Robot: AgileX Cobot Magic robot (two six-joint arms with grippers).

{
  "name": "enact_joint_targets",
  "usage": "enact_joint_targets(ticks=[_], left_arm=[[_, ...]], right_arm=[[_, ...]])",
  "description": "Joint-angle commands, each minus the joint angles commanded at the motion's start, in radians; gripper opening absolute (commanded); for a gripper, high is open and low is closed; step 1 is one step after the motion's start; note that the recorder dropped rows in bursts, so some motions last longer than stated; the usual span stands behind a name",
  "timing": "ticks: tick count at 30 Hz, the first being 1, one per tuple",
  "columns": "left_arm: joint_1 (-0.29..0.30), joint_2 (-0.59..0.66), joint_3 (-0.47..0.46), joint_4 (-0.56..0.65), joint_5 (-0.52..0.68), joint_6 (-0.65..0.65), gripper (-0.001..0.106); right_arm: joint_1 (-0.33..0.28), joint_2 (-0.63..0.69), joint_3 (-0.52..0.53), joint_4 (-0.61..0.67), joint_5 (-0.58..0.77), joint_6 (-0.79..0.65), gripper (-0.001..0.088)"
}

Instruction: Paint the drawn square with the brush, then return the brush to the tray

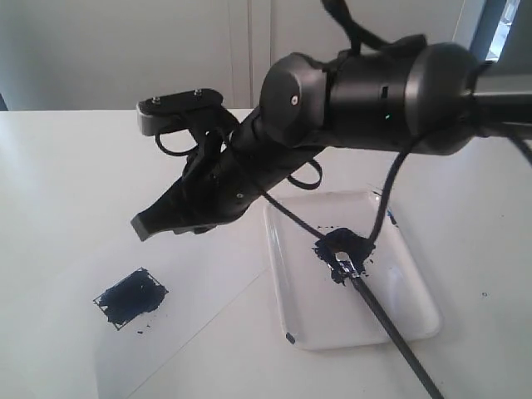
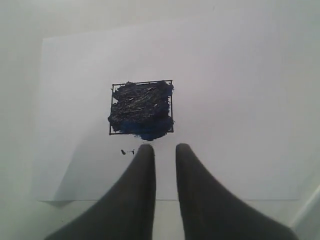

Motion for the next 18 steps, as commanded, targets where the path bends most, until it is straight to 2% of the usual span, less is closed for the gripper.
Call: enact_joint_targets(ticks=[3,6,7,13,15,18], left_arm=[[0.0,-0.056,0.0,-0.007,0.035,0.002,0.0],[0.0,-0.164,0.0,-0.051,0.038,0.003,0.0],[0.0,-0.19,0.002,-0.065,0.038,0.003,0.0],[0.0,-0.497,0.047,-0.16,0.032,0.035,0.0],[0.0,-0.614,0.05,-0.269,0.036,0.117,0.0],[0.0,-0.718,0.05,-0.424,0.027,0.234,0.0]], right_arm=[[0.0,-0.079,0.002,-0.204,0.053,0.176,0.0069],[0.0,-0.202,0.023,-0.427,0.134,0.357,0.0],[0.0,-0.24,0.041,-0.458,0.134,0.38,0.0],[0.0,-0.59,0.27,-0.767,0.107,0.693,0.0],[0.0,-0.719,0.365,-0.815,0.08,0.751,0.0],[0.0,-0.832,0.458,-0.803,0.065,0.751,0.0]])
